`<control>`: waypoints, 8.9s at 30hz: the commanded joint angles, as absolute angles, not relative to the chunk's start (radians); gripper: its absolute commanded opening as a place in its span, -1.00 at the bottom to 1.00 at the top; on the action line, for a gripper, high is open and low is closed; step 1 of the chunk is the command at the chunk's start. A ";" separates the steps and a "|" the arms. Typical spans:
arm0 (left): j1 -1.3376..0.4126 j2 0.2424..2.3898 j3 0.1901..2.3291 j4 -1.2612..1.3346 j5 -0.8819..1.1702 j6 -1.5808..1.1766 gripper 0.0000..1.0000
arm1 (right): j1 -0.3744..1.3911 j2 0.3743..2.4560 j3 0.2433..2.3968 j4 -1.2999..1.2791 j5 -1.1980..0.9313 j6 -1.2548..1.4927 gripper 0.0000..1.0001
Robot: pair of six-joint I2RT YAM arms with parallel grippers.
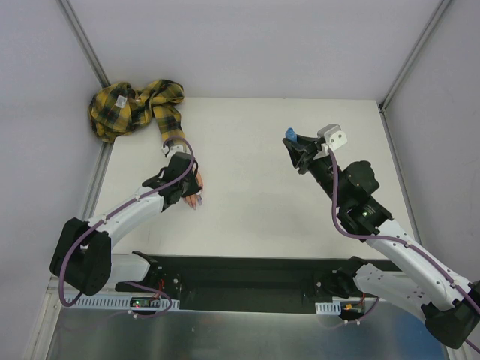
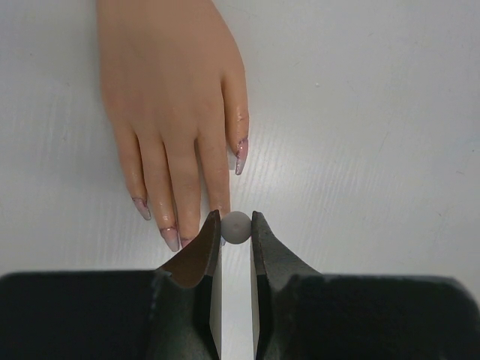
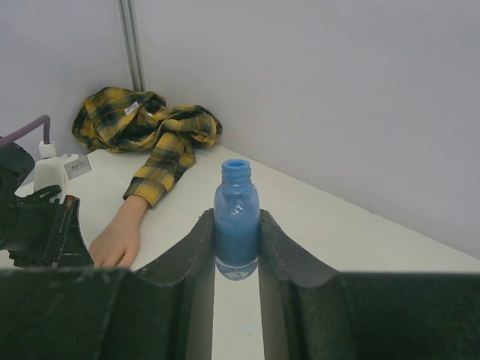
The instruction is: Paint the nails
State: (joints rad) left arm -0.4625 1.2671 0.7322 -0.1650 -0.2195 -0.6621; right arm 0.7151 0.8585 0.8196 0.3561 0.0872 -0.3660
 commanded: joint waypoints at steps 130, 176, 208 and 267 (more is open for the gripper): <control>-0.440 1.216 0.681 -0.199 -0.196 -0.640 -1.00 | 0.706 0.854 0.831 0.436 0.048 -0.336 -0.99; -0.440 1.269 0.735 -0.149 -0.251 -0.650 -1.00 | 0.706 0.867 0.838 0.434 0.041 -0.331 -1.00; -0.442 1.252 0.696 -0.173 -0.181 -0.663 -1.00 | 0.706 0.864 0.838 0.436 0.040 -0.331 -0.99; -0.440 1.230 0.729 -0.181 -0.227 -0.637 -1.00 | 0.704 0.861 0.835 0.434 0.035 -0.328 -1.00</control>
State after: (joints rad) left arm -0.4496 1.2453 0.6991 -0.1734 -0.2455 -0.6437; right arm 0.7109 0.8692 0.8196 0.3561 0.0471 -0.3435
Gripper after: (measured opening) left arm 0.099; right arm 0.254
